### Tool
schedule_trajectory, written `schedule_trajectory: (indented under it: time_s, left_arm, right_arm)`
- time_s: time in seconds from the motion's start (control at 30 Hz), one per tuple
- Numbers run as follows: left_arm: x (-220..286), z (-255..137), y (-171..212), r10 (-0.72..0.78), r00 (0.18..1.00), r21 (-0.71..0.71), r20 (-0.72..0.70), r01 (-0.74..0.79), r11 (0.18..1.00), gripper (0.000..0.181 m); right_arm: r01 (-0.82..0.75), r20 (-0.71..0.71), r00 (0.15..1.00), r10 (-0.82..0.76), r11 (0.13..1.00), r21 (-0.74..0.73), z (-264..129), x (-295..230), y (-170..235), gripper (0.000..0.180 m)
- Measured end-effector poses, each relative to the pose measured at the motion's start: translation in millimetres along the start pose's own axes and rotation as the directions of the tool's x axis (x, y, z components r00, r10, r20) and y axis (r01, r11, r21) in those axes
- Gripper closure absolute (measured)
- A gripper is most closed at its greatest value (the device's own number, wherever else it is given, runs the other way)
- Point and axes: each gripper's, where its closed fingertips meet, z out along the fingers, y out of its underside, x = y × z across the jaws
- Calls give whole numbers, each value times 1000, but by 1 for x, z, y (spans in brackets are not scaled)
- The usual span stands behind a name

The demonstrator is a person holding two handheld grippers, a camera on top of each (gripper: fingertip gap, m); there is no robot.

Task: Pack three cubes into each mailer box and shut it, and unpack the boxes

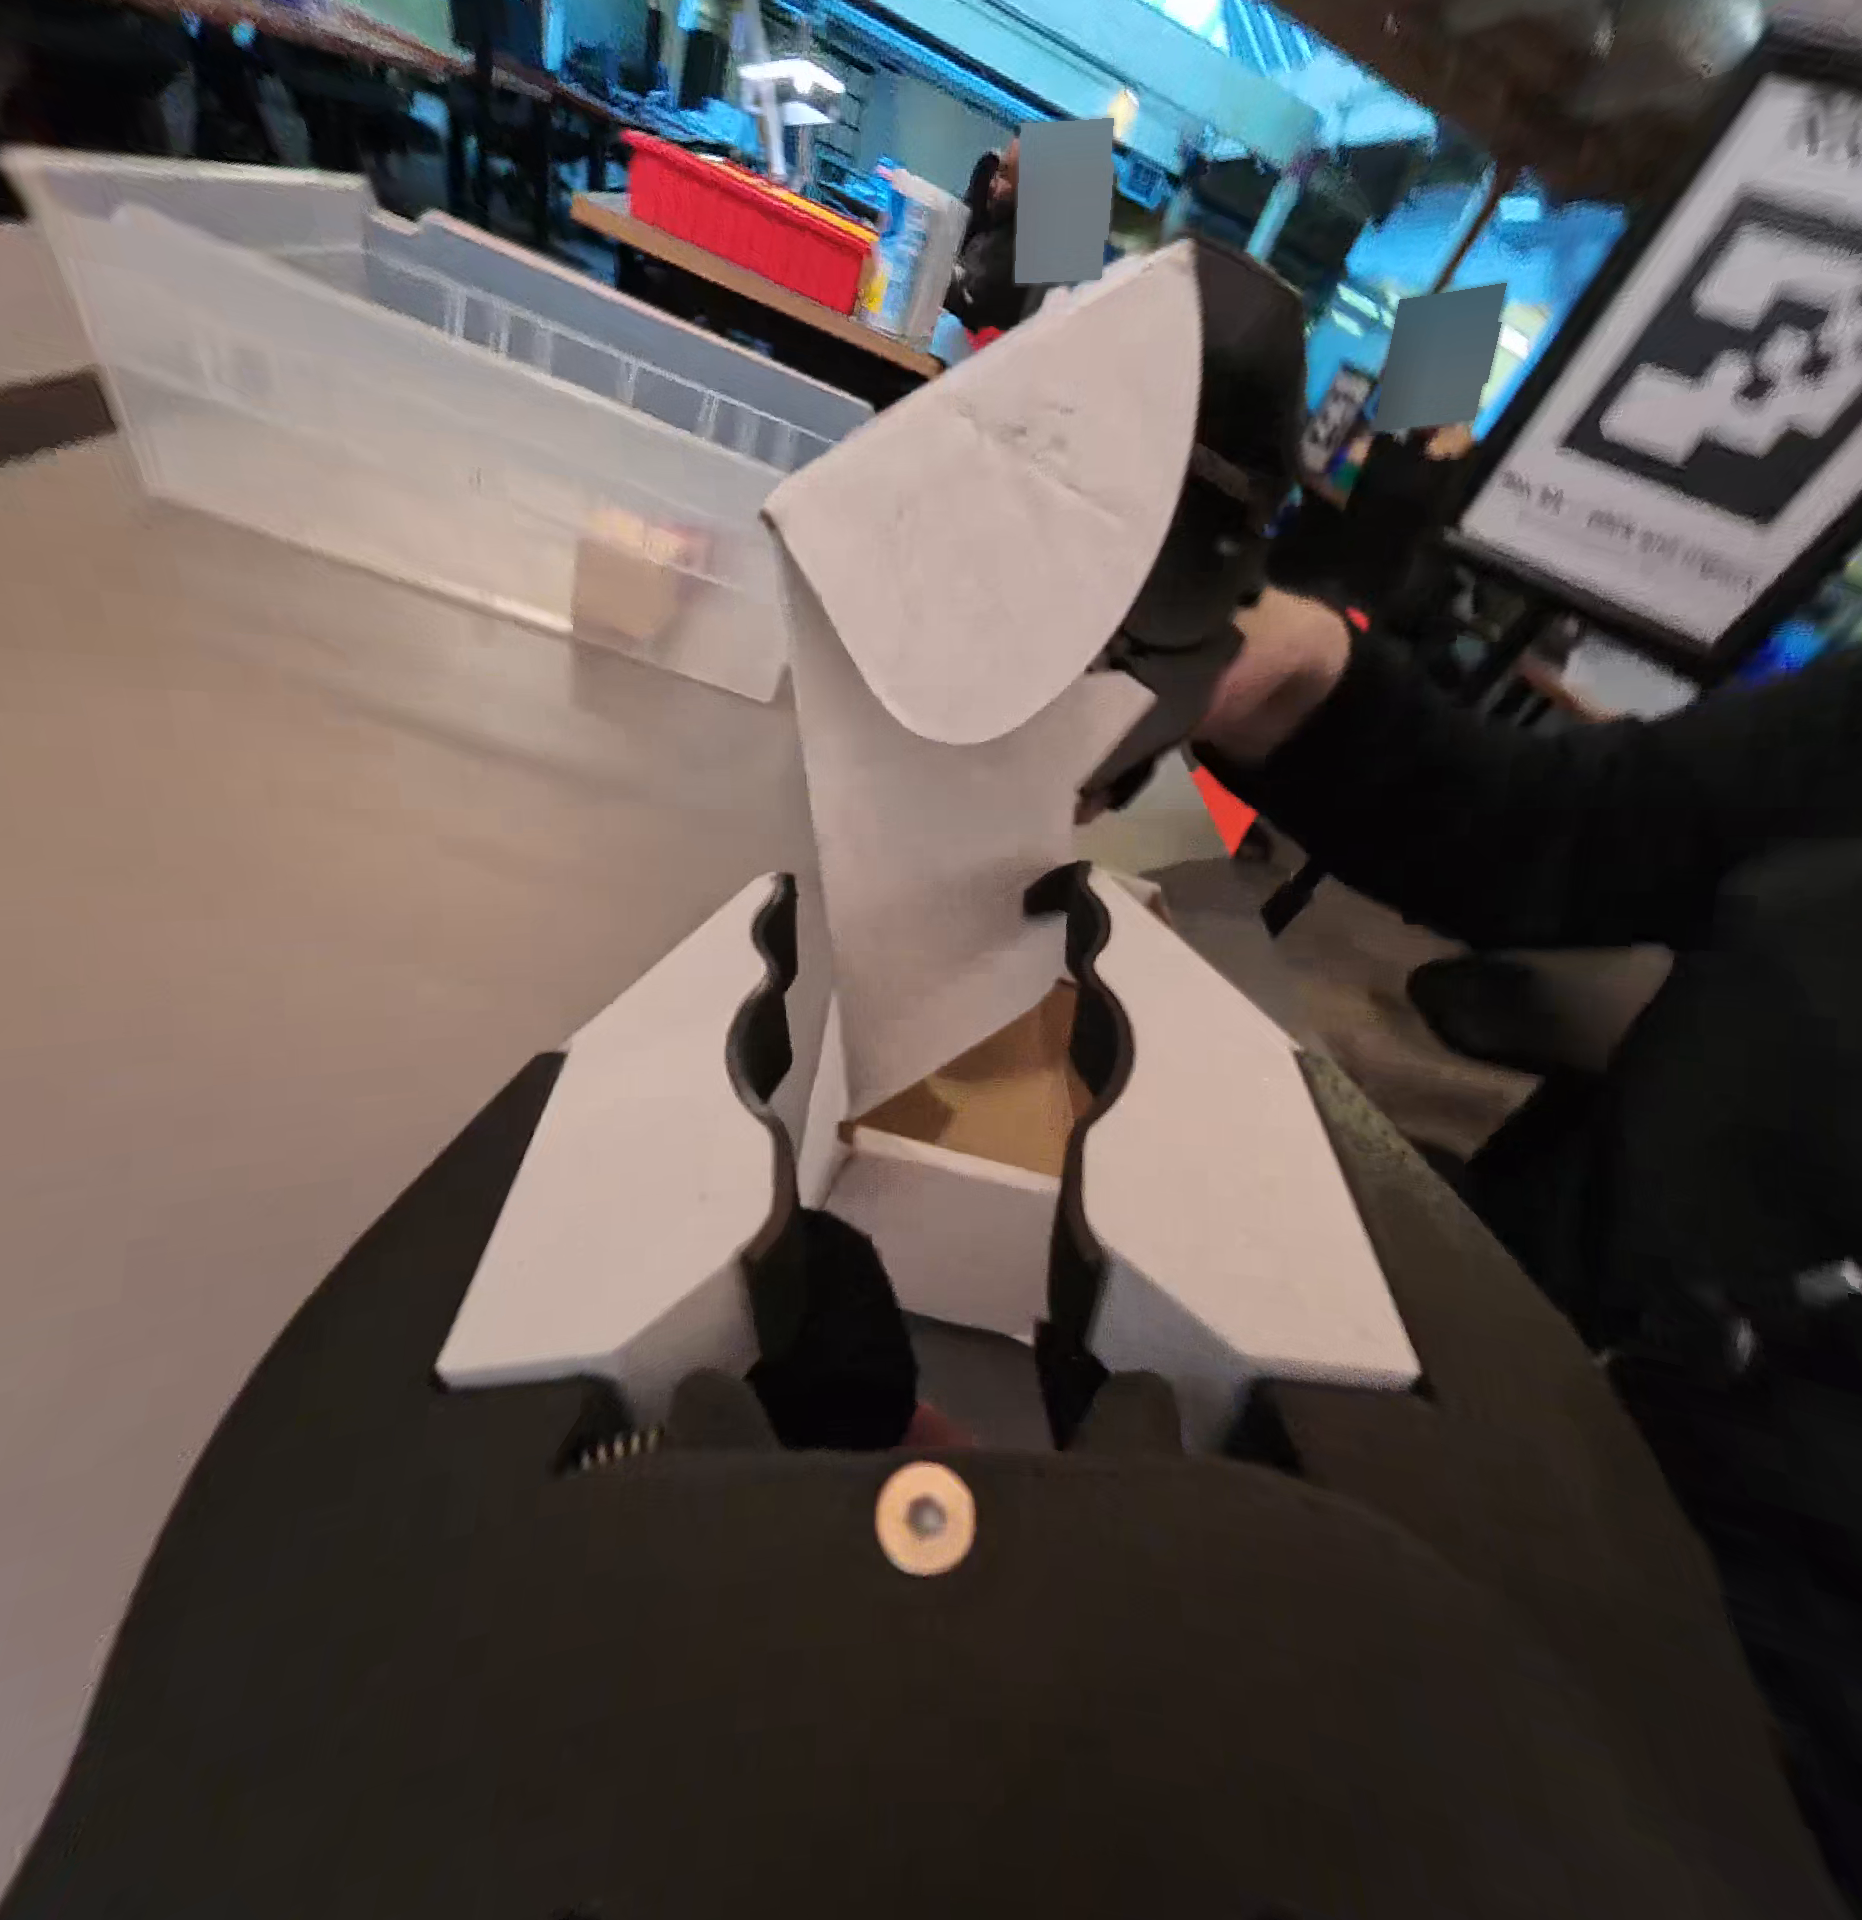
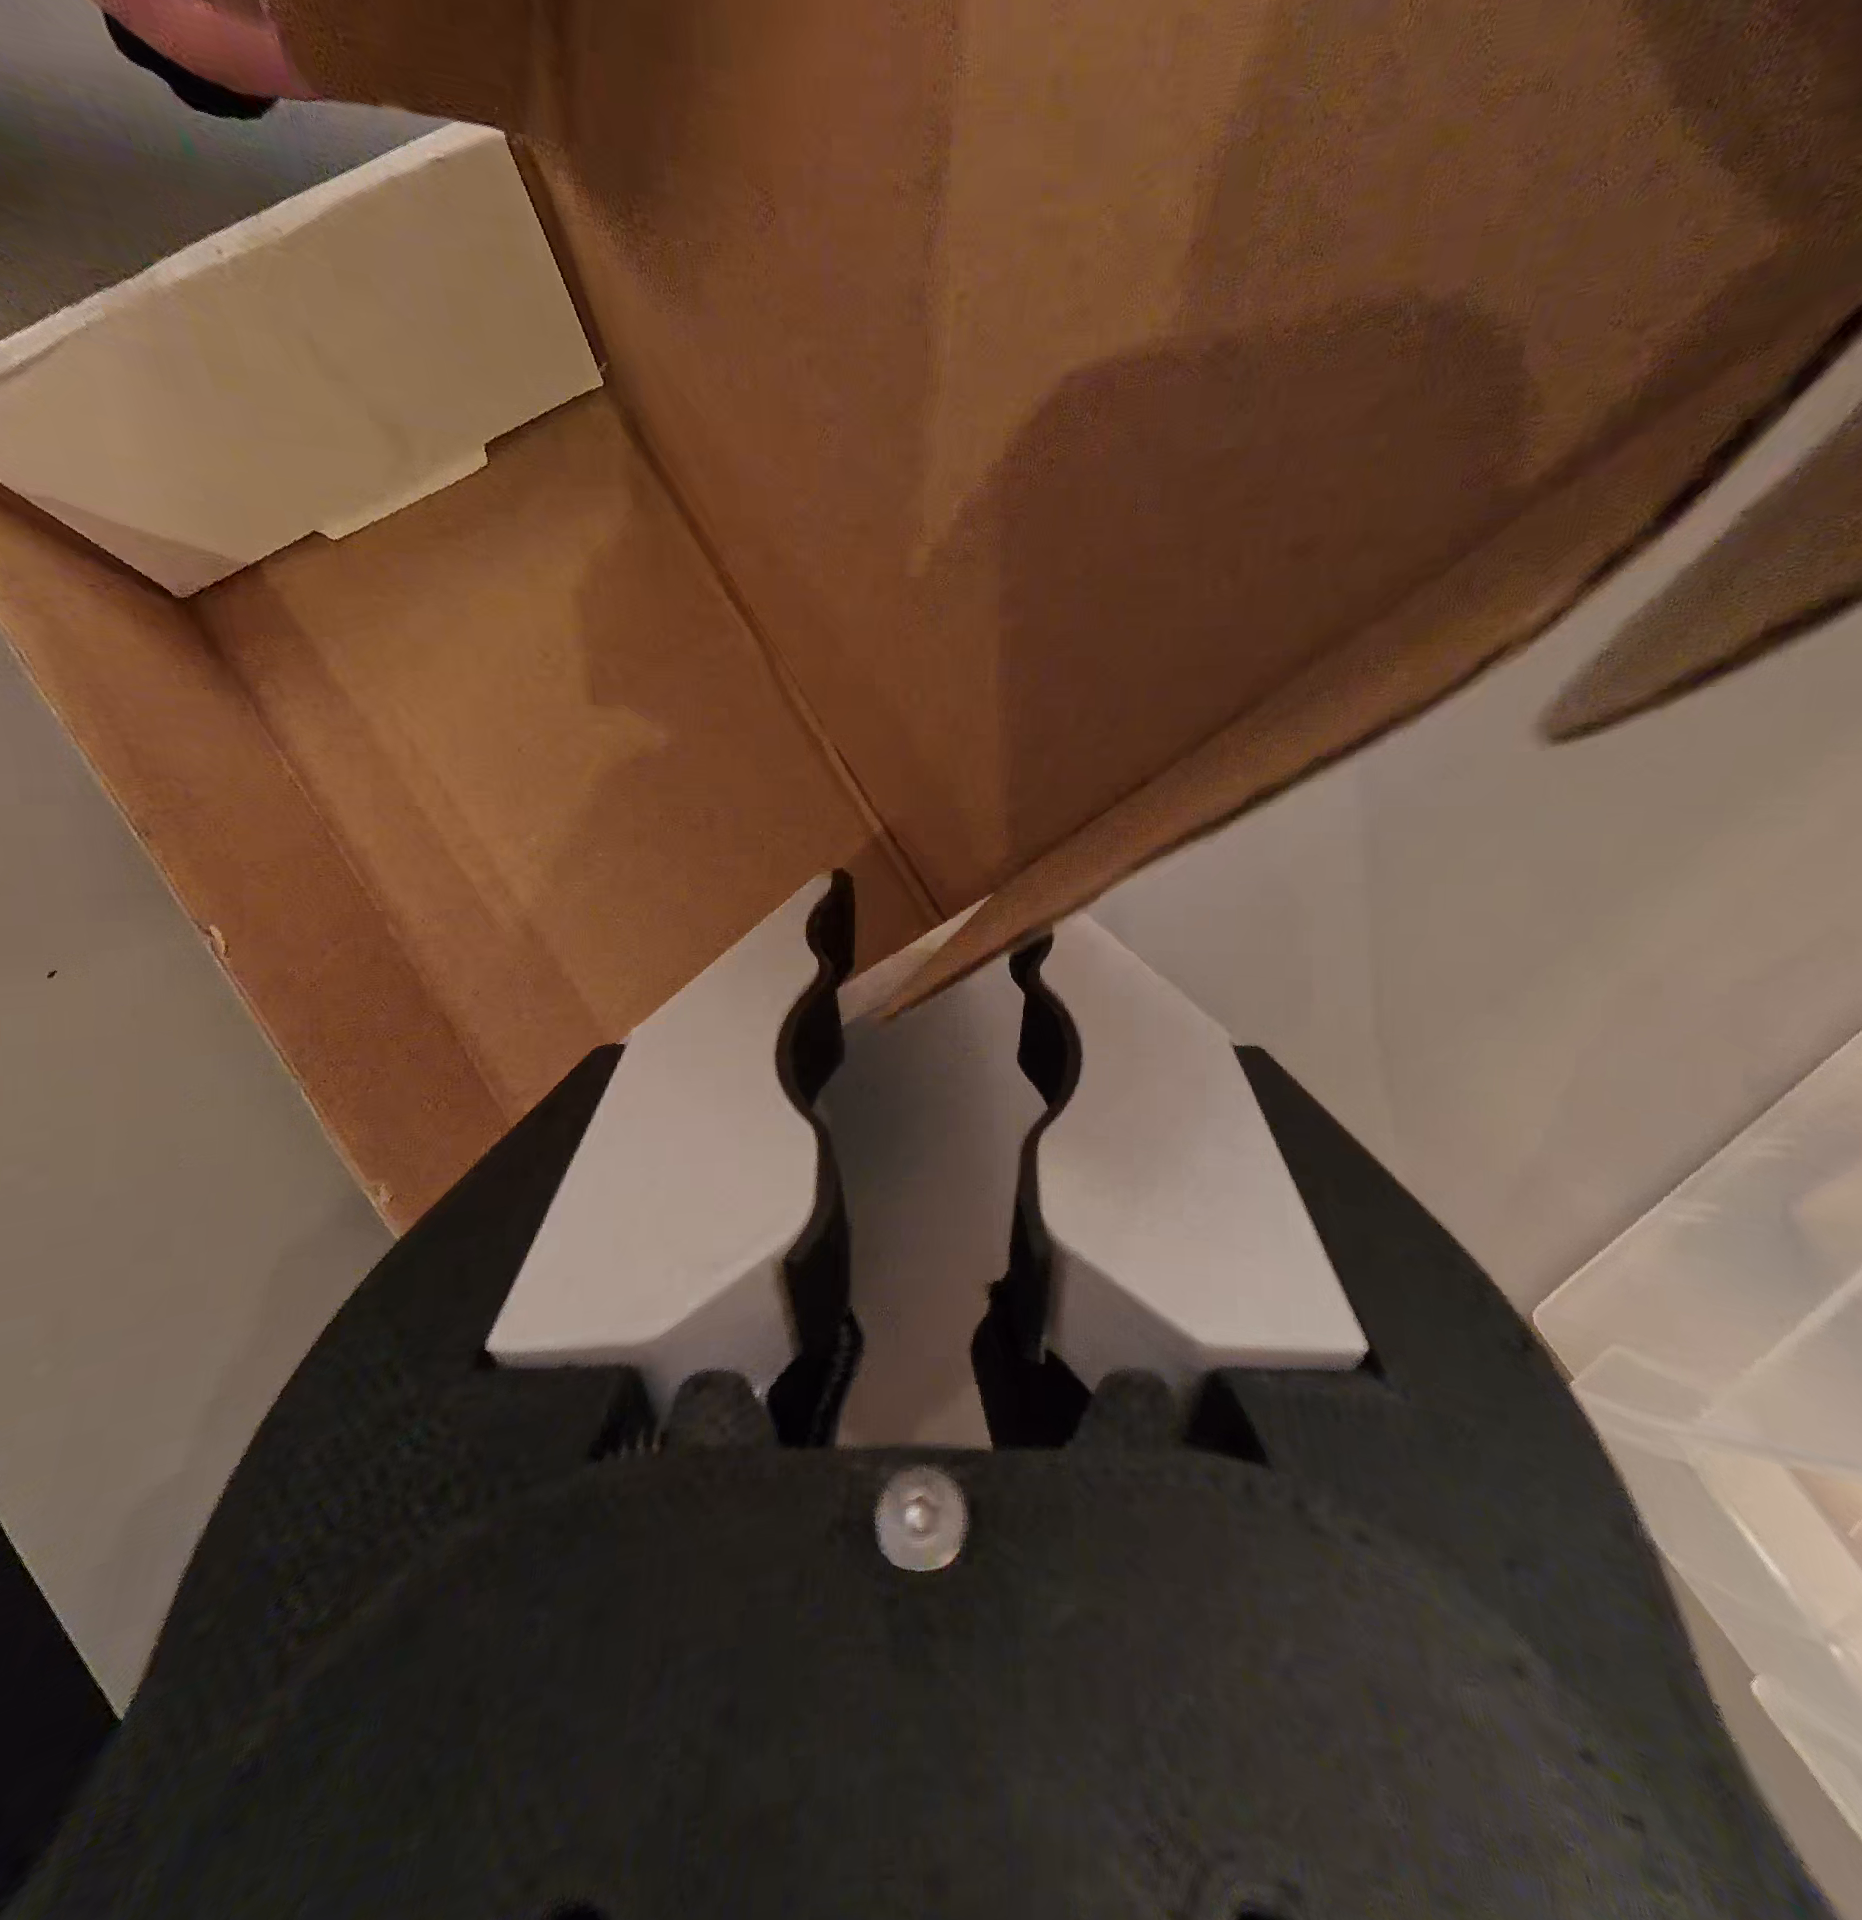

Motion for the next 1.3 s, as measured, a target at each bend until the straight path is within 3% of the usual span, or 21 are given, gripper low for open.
schedule_trajectory:
  time_s: [0.13,0.33,0.53,0.6,0.73,0.93,1.1,1.3]
  left_arm:
    - [19,3,10,176,984,-80,5,-175,981,136]
    - [15,0,21,235,971,-130,40,-228,965,137]
    - [16,1,28,282,959,-180,26,-273,945,141]
    - [16,-1,27,280,960,-182,23,-271,945,148]
    - [17,0,30,288,958,-202,13,-279,939,148]
    - [22,12,42,360,933,-266,13,-343,901,145]
    - [24,16,52,406,914,-320,6,-382,867,142]
    - [23,14,59,451,893,-390,-5,-417,821,138]
  right_arm:
    - [18,-14,1000,-18,1000,0,-1,1,1,152]
    - [119,-82,990,-119,993,1,-6,2,-1,150]
    - [136,55,989,-139,988,69,-34,-15,1,114]
    - [107,115,986,-120,988,112,-46,-17,1,114]
    - [71,105,990,-91,980,187,-71,1,-8,124]
    - [158,101,981,-167,983,91,-63,-5,-3,150]
    - [224,76,971,-225,974,22,-50,-16,11,148]
    - [264,161,953,-258,964,-16,-54,-34,27,132]
